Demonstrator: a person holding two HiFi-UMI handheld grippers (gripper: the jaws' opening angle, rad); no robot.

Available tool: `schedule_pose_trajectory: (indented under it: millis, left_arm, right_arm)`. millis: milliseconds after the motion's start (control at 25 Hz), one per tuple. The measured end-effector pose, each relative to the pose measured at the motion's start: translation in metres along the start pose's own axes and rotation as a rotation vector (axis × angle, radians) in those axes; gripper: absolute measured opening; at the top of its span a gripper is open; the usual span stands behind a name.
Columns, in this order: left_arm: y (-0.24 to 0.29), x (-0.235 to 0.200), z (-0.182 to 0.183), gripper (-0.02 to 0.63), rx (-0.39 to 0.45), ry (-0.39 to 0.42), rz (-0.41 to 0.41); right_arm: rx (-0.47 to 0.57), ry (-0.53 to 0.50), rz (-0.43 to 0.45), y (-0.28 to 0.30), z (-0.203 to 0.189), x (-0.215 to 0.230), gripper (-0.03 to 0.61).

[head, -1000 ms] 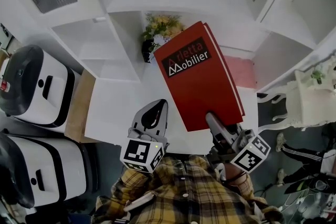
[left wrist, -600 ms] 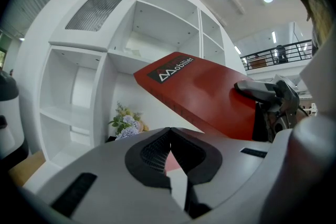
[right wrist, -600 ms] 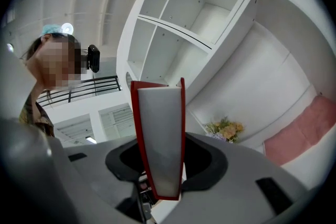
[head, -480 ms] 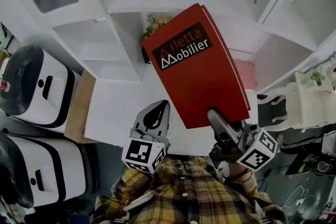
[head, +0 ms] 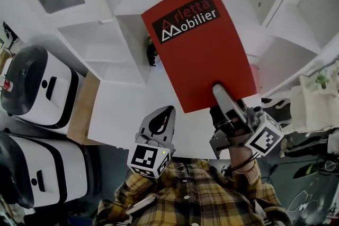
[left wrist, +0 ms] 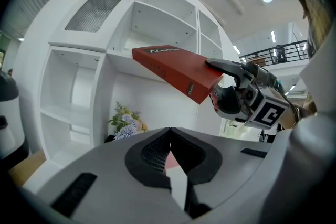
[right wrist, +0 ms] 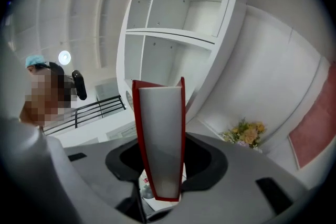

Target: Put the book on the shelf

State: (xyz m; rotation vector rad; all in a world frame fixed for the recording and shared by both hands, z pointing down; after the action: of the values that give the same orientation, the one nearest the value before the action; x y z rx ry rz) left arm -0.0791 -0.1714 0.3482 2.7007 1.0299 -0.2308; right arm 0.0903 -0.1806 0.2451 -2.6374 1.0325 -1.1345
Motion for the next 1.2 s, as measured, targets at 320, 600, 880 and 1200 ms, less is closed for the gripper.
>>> schedule_pose_trajectory:
  millis: [320, 600, 880, 1200]
  left_arm:
    - [-0.006, -0.002, -0.001, 0.020, 0.002, -0.003, 0.016]
    - [-0.007, -0.001, -0.002, 0.020, 0.002, -0.004, 0.022]
    - [-0.004, 0.000, -0.001, 0.020, 0.001, 0.007, 0.028]
    - [0.008, 0.003, 0.003, 0.020, -0.004, 0.026, 0.015]
  right_arm:
    - [0.142, 0.161, -0.006, 0.014, 0.024, 0.013, 0.173]
    - [0.202, 0.238, -0.048, 0.027, 0.039, 0.031, 0.173]
    - [0.233, 0.296, -0.056, 0.046, 0.048, 0.042, 0.175]
    - [0.285, 0.368, -0.082, 0.064, 0.064, 0.056, 0.175]
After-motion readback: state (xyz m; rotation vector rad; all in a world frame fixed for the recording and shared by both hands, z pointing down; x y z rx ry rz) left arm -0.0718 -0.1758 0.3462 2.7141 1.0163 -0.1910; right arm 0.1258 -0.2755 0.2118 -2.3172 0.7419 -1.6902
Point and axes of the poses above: the fingertips, and each gripper's own axes: y forward along the fingers, x to its right, z out of its top, the point moved 5 cm from there along -y, backward along the fingers, and after that the axes turned 5 degrees about -y, right-handed, at the moved point
